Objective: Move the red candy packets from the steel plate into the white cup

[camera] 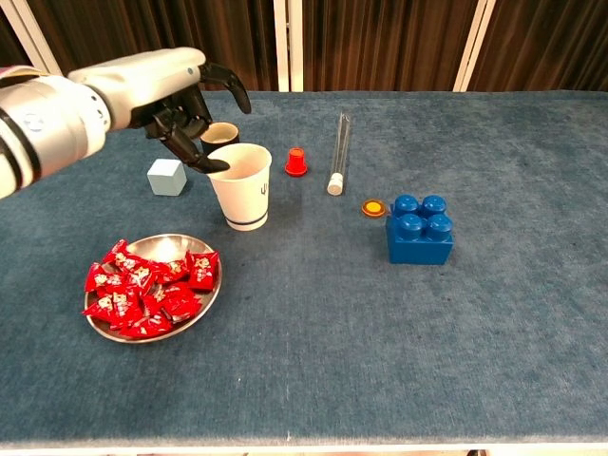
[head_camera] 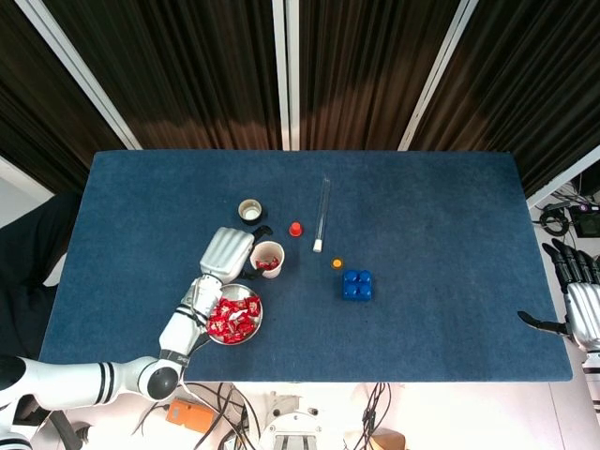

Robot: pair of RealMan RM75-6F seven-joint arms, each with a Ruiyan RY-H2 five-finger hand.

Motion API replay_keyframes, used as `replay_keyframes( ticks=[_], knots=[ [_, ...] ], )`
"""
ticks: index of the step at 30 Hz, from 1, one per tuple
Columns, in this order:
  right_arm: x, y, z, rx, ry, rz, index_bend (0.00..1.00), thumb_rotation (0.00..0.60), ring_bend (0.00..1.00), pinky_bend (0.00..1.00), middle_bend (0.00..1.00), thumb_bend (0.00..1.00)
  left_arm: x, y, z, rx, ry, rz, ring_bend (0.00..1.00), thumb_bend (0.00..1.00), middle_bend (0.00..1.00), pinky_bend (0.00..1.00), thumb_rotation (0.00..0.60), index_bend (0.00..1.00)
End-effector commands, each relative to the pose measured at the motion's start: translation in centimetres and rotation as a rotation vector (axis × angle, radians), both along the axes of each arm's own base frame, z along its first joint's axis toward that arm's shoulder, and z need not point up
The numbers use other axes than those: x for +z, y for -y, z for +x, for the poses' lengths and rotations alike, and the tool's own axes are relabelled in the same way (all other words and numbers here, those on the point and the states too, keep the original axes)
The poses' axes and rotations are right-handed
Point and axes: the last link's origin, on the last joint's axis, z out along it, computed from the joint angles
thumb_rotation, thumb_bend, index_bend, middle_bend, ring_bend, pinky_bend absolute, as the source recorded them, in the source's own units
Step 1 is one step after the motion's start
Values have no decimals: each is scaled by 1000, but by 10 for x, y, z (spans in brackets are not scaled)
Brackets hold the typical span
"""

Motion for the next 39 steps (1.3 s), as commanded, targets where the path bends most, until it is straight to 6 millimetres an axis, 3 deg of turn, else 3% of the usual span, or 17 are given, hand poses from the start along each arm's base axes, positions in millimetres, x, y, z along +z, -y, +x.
replay_keyframes(
  ticks=[1, 9, 13, 18, 25, 39],
  knots=[
    [1, 0, 0, 2, 0, -4, 0, 600, 0, 87, 59, 160, 15, 15, -12, -15, 19, 27, 789, 144, 857, 792, 600, 276],
    [8, 1, 6, 24, -10, -24, 0, 600, 0, 87, 59, 160, 43, 53, -56, -91, -54, 89, 783, 197, 854, 792, 600, 373],
    [7, 2, 11, 40, -13, -22, 0, 600, 0, 87, 59, 160, 40, 69, -75, -153, -171, 53, 783, 217, 854, 792, 600, 387],
    [5, 2, 15, 52, -15, -12, 0, 600, 0, 87, 59, 159, 28, 74, -91, -206, -322, -5, 781, 238, 854, 792, 600, 388],
    [6, 1, 16, 46, -17, -15, 0, 600, 0, 87, 59, 160, 17, 70, -101, -255, -462, -27, 780, 242, 854, 792, 600, 387],
    [4, -1, 16, 37, -18, -11, 0, 600, 0, 87, 59, 160, -1, 68, -99, -278, -509, -53, 780, 242, 854, 792, 600, 387]
  ],
)
